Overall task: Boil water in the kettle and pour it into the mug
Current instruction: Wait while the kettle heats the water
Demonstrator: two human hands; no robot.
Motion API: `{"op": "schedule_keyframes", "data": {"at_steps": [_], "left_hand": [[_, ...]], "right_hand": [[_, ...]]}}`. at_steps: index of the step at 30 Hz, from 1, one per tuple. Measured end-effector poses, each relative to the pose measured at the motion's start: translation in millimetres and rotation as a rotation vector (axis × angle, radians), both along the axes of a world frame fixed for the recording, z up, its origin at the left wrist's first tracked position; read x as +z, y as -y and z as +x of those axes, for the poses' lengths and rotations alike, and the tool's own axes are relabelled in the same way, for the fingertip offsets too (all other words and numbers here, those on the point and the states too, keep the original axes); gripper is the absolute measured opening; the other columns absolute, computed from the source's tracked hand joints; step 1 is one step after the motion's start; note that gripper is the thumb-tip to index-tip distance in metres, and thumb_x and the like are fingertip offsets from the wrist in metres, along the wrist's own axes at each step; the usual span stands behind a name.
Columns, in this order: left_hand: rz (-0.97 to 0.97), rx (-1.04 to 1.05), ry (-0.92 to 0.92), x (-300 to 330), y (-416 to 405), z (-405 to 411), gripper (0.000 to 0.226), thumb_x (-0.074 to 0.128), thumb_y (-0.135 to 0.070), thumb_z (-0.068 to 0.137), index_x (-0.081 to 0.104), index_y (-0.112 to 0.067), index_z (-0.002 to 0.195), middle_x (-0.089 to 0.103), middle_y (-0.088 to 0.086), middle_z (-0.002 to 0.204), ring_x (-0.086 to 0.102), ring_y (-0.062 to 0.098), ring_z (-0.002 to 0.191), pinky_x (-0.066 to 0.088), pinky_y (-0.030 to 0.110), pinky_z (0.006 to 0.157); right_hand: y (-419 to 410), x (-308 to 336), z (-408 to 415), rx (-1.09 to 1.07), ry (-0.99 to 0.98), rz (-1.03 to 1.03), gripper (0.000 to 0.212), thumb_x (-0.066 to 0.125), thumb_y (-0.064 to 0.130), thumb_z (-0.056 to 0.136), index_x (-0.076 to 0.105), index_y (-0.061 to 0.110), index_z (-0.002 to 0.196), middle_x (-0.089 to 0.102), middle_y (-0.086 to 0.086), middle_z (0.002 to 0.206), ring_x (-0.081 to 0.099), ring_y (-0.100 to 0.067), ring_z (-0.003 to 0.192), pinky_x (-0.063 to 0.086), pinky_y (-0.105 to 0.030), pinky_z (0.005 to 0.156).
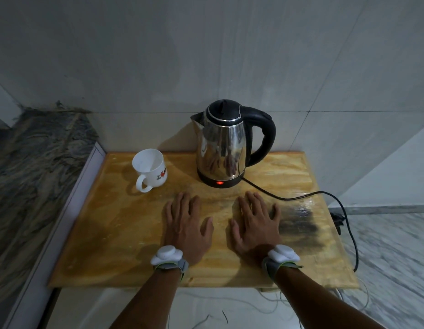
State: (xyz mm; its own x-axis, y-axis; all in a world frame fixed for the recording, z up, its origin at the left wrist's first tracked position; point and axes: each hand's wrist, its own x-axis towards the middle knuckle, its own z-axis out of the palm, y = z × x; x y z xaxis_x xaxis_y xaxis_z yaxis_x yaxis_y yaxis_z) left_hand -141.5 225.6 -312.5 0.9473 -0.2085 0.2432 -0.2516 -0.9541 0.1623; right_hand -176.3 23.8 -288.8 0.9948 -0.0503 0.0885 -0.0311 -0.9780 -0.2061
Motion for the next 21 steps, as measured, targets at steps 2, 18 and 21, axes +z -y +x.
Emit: {"op": "schedule_keyframes", "data": {"at_steps": [2, 18, 21], "left_hand": [[-0.003, 0.0, 0.002, -0.7, -0.4, 0.0, 0.067, 0.05, -0.057, 0.092, 0.055, -0.014, 0.143, 0.052, 0.015, 0.152, 0.042, 0.036, 0.147, 0.03, 0.058, 0.12], [-0.012, -0.007, 0.016, -5.9, -1.4, 1.5, 0.066, 0.05, -0.058, 0.092, 0.055, -0.016, 0.144, 0.052, 0.013, 0.151, 0.042, 0.035, 0.146, 0.029, 0.058, 0.121], [-0.018, -0.01, 0.018, -7.6, -1.9, 2.2, 0.066, 0.051, -0.057, 0.092, 0.055, -0.016, 0.143, 0.052, 0.013, 0.15, 0.042, 0.035, 0.146, 0.029, 0.058, 0.12]], "right_hand": [[0.3, -0.9, 0.2, 0.002, 0.005, 0.003, 0.072, 0.031, 0.063, 0.089, 0.031, 0.025, 0.15, 0.025, -0.004, 0.16, 0.013, -0.021, 0.149, 0.009, -0.066, 0.112], [0.2, -9.5, 2.9, -0.015, 0.042, -0.021, 0.07, 0.037, 0.062, 0.087, 0.035, 0.026, 0.146, 0.032, -0.003, 0.156, 0.022, -0.022, 0.146, 0.015, -0.066, 0.11], [-0.2, -8.1, 2.2, -0.012, 0.043, -0.026, 0.07, 0.037, 0.062, 0.087, 0.035, 0.026, 0.147, 0.031, -0.004, 0.157, 0.021, -0.022, 0.146, 0.014, -0.066, 0.111]]}}
